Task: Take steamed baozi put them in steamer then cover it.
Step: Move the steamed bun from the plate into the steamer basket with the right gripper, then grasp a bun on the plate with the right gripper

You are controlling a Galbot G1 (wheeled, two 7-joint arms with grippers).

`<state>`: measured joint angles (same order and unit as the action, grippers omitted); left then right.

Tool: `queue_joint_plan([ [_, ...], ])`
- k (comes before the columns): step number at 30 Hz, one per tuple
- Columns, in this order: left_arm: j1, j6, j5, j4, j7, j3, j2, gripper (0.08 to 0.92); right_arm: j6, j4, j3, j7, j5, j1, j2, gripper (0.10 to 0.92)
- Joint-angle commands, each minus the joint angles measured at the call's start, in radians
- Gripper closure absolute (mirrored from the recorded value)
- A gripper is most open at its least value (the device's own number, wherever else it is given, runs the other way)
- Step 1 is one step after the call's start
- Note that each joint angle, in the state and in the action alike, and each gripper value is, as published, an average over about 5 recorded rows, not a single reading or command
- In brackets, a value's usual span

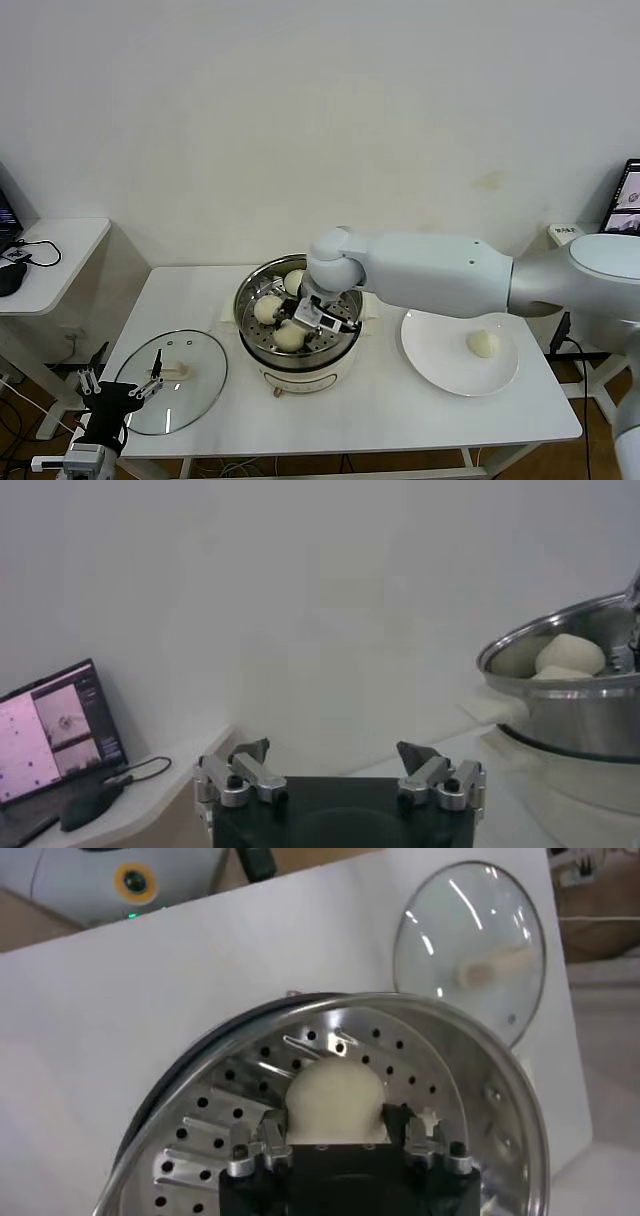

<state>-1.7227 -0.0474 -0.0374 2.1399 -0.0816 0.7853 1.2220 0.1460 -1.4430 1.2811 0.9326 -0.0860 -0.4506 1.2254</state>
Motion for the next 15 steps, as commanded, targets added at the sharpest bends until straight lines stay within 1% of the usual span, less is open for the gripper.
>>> queue_joint_plan([
  [1,0.0,0.0,0.0,0.001,0.0,0.0,-0.001,0.177,0.04,-0.01,0.009,-0.004,-0.028,-0.012,0.0,0.315],
  [4,0.001,0.0,0.0,0.001,0.0,-0.001,-0.002,0.177,0.037,-0.019,-0.009,0.002,-0.009,-0.032,-0.018,0.24],
  [6,0.002,-0.001,0.0,0.002,0.001,-0.001,-0.004,0.177,0.031,-0.022,-0.032,0.014,0.007,-0.051,-0.036,0.214],
  [11,0.004,-0.001,-0.001,0.004,0.001,0.0,-0.013,0.177,0.007,-0.014,-0.077,0.073,0.053,-0.104,-0.101,0.203],
  [15,0.005,-0.001,-0.001,0.002,0.001,-0.002,-0.021,0.177,-0.04,-0.014,-0.118,0.128,0.116,-0.128,-0.189,0.202],
])
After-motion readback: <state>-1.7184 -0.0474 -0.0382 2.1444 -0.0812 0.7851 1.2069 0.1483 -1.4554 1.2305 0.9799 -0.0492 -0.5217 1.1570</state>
